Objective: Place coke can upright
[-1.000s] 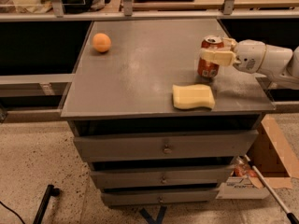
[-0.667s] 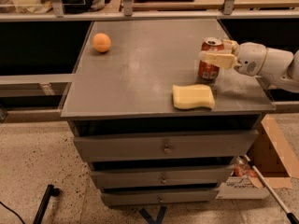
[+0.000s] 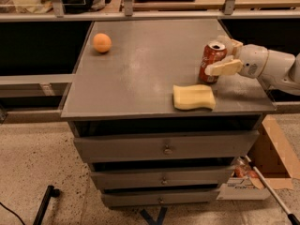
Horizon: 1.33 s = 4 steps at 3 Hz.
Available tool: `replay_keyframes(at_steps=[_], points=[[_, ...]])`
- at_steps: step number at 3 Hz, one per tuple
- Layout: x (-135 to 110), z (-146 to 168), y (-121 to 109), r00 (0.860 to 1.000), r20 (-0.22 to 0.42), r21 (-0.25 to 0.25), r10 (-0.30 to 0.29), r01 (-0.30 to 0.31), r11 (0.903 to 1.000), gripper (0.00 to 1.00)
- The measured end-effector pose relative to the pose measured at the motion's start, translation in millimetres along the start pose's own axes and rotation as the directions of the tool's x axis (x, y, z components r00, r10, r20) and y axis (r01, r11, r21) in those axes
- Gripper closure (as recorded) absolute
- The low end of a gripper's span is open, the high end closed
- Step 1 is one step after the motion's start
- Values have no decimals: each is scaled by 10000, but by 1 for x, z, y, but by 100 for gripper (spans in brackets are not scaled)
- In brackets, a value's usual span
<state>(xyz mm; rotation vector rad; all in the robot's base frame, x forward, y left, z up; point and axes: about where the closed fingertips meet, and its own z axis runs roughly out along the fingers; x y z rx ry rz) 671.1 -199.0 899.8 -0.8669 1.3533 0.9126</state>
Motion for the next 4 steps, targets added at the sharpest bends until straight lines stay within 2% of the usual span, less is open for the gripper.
replay_keyframes(at_steps=[1,2,3,4], points=[[-1,-11,3,9990,-442,112,82,-77,9999,0],[-8,-26,9,9913,-1294,186,231,-209,9996,0],[-15,-38,15,9783,-1973,483,633,-548,9973,0],[-15,-38,15,9778,-1978,495,694,-608,9969,0]])
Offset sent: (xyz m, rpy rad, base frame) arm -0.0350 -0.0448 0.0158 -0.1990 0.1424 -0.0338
